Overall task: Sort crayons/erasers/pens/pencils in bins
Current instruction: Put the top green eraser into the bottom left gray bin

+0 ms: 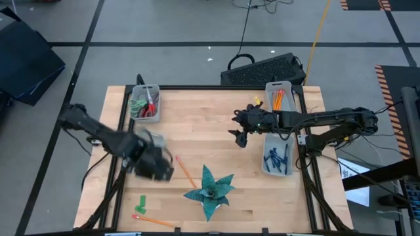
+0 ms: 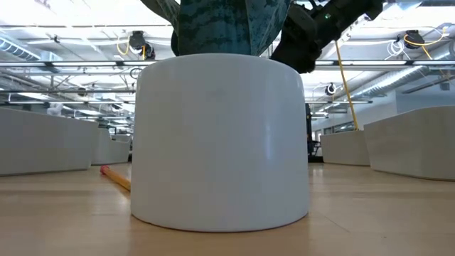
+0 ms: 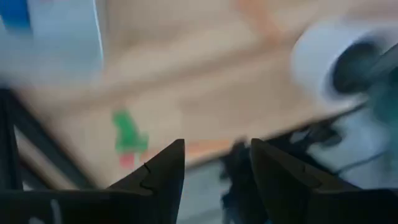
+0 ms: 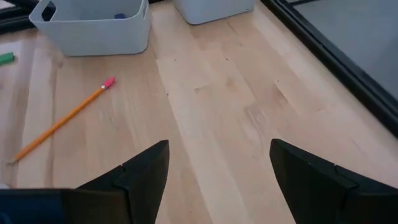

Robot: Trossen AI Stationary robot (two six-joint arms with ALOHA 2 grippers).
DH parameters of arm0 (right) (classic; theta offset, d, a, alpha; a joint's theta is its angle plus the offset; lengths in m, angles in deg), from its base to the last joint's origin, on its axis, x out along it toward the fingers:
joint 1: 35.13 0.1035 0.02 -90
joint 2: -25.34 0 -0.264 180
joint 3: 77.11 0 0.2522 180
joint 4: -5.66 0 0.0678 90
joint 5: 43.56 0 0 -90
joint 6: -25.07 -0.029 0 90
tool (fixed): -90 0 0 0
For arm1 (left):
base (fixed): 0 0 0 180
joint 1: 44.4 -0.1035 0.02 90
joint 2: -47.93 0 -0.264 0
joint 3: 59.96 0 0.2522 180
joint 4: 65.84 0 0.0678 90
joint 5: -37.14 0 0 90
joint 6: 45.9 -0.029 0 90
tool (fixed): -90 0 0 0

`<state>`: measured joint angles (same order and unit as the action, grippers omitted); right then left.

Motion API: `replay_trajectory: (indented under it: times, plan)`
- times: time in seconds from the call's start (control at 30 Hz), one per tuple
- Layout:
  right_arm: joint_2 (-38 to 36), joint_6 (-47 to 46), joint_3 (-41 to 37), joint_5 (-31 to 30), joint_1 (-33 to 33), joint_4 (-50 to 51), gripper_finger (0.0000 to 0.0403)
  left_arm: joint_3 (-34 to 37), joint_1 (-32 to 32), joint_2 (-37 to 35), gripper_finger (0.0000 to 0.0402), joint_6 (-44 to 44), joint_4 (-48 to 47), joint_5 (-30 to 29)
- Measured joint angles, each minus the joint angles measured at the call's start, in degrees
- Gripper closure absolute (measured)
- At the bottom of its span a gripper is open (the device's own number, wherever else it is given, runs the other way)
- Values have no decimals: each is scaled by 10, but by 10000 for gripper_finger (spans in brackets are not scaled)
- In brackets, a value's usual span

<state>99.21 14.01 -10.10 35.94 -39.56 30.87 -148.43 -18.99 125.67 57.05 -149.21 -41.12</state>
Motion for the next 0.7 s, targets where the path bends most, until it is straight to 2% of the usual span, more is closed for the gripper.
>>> replay_trajectory:
  times: [0.17, 0.3, 0.4, 0.5, 0.7]
  plan:
    - [1, 43, -5, 1, 0, -7, 133, 26, 89, 57, 218, 112, 49, 88]
    - [1, 35, -24, 3, 0, -7, 133, 62, 136, 87, 218, 170, 90, 93]
    - [1, 3, -41, 27, 3, -7, 133, 116, 156, 91, 218, 195, 166, 93]
    - [1, -23, -57, 49, 11, -9, 133, 181, 168, 91, 218, 207, 214, 92]
    - [1, -51, -73, 47, 35, -9, 133, 263, 176, 89, 218, 213, 266, 93]
